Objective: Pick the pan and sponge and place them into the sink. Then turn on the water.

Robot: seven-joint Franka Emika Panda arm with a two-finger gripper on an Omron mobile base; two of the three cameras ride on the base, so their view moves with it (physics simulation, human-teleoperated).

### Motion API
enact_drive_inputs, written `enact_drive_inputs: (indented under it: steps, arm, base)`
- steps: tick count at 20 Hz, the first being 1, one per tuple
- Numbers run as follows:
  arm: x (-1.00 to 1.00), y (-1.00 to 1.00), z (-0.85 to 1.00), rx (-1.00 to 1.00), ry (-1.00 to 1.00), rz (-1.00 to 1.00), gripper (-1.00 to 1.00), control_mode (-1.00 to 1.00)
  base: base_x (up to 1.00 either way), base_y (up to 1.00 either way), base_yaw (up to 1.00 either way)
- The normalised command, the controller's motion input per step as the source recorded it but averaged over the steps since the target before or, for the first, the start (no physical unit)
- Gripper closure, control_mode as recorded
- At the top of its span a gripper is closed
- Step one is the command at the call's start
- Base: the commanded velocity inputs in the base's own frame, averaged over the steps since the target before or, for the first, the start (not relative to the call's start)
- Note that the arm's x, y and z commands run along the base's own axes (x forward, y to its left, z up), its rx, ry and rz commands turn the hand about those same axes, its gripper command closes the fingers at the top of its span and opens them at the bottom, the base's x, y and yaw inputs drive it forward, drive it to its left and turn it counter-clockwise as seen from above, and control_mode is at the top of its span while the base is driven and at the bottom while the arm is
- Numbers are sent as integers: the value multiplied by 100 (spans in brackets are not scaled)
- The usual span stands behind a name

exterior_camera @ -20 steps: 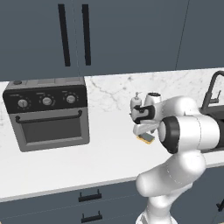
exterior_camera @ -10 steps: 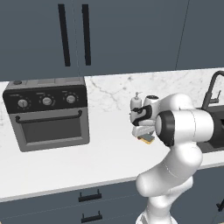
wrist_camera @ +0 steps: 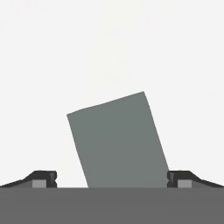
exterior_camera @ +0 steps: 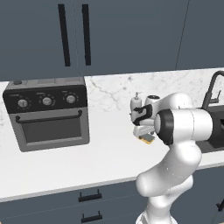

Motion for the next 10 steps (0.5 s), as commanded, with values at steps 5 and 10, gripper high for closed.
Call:
enact_drive_inputs:
  steps: [5,10]
  arm:
    - [0,-4,-1,0,0,0,-100,-100]
    - [0,0,-11,0,0,0,-100,-100]
  base:
    - [0,0,0]
    - [0,0,0]
